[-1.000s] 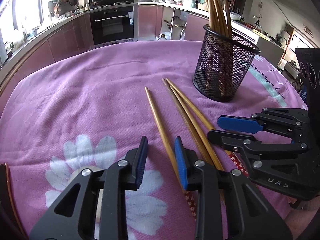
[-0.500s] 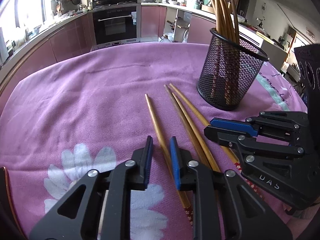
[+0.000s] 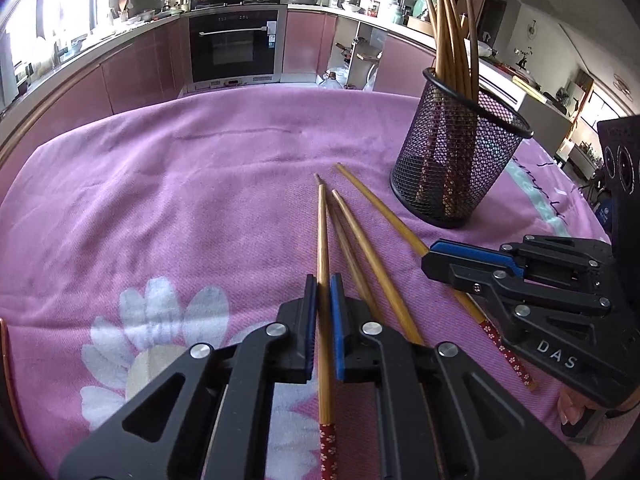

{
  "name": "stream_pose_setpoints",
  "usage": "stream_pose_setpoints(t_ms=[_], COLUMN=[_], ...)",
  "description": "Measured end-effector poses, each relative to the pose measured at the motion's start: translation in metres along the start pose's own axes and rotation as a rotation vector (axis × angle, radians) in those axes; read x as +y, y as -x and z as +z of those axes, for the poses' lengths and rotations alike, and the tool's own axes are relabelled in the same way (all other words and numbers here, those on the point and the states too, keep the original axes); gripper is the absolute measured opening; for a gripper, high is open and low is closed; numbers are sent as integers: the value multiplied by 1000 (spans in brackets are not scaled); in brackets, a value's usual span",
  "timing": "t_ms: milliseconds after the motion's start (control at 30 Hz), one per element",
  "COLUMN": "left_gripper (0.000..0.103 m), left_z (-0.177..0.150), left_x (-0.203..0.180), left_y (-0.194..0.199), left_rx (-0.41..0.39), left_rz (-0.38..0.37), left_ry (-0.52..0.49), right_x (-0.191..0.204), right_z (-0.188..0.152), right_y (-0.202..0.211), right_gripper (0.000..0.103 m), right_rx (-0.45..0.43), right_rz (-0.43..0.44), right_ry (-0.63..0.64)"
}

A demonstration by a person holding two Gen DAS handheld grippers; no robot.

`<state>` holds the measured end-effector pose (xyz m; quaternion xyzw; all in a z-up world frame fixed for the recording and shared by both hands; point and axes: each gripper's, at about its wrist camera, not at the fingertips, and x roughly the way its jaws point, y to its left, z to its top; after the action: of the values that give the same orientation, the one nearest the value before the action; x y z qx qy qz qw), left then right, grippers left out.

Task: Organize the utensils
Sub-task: 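Close the left tool on a chopstick while the right tool grasps another, then raise the chopsticks upright and insert them into the mesh cup with both tools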

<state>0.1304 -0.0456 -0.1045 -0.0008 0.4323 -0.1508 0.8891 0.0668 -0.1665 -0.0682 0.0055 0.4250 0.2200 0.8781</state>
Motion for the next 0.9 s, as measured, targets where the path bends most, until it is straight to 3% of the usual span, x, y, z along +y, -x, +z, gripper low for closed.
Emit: stream_pose_setpoints(t_ms=[500, 900], left_gripper=[8, 7], left_z=[9, 23], left_x=[-5, -12], left_y=[50, 109], left_rx=[-84, -202], left_rz=[-121, -225], left_ry=[5, -23], right_x=[-4, -24], right_z=[-6, -2], right_y=[50, 96], right_gripper=[5, 5], right_rx=[-95, -221], right_rz=[124, 145], right_ry=[-17, -55])
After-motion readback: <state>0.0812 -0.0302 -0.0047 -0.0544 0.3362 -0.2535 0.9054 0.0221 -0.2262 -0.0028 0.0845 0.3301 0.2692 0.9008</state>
